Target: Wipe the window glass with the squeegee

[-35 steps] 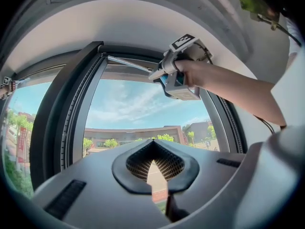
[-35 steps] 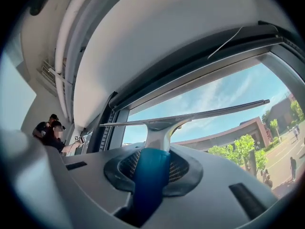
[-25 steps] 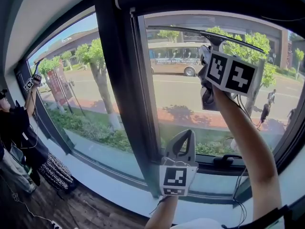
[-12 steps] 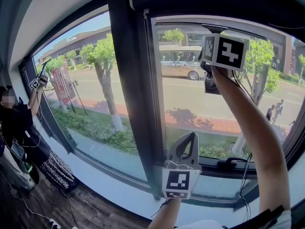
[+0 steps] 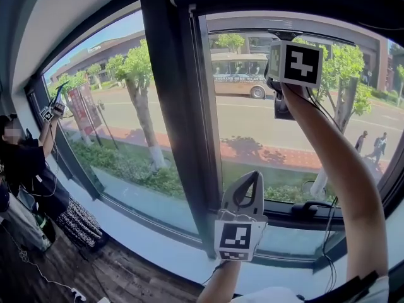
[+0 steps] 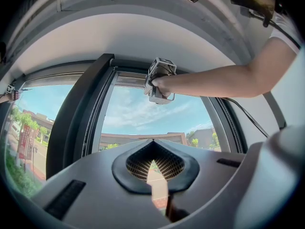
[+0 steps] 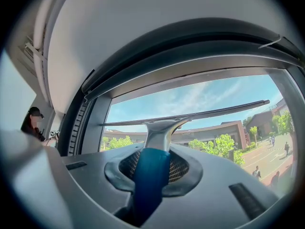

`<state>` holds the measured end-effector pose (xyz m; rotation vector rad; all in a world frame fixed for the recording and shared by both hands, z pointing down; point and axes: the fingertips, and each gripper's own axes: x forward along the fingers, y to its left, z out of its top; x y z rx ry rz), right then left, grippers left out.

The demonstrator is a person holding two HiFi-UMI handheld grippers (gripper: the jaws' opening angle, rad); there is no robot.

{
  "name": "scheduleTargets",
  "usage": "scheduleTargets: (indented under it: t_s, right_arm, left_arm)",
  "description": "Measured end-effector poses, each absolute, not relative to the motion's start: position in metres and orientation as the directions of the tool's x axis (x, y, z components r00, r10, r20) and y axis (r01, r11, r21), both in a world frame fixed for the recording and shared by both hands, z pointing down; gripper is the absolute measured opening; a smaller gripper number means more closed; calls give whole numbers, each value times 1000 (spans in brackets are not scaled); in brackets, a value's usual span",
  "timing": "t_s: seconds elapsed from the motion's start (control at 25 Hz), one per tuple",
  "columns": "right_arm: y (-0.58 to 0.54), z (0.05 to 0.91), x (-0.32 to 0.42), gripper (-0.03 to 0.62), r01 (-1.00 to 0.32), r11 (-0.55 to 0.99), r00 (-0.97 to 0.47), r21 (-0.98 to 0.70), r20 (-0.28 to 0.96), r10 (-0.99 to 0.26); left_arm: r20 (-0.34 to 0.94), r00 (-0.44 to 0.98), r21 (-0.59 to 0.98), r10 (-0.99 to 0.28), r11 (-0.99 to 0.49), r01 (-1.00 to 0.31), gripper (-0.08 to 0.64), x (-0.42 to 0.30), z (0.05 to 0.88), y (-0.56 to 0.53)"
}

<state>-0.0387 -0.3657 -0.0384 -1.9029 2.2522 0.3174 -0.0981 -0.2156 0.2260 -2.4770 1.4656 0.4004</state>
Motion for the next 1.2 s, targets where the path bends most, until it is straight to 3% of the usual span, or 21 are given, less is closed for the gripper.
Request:
scheduleTargets:
  t_s: [1.2]
  right_arm:
    - [-367,30,-45,75,-982,190,-189,13,-204,-961]
  left_arm:
    - [-290,443,-58,-849,-446,-893,-5,-112,245,-218]
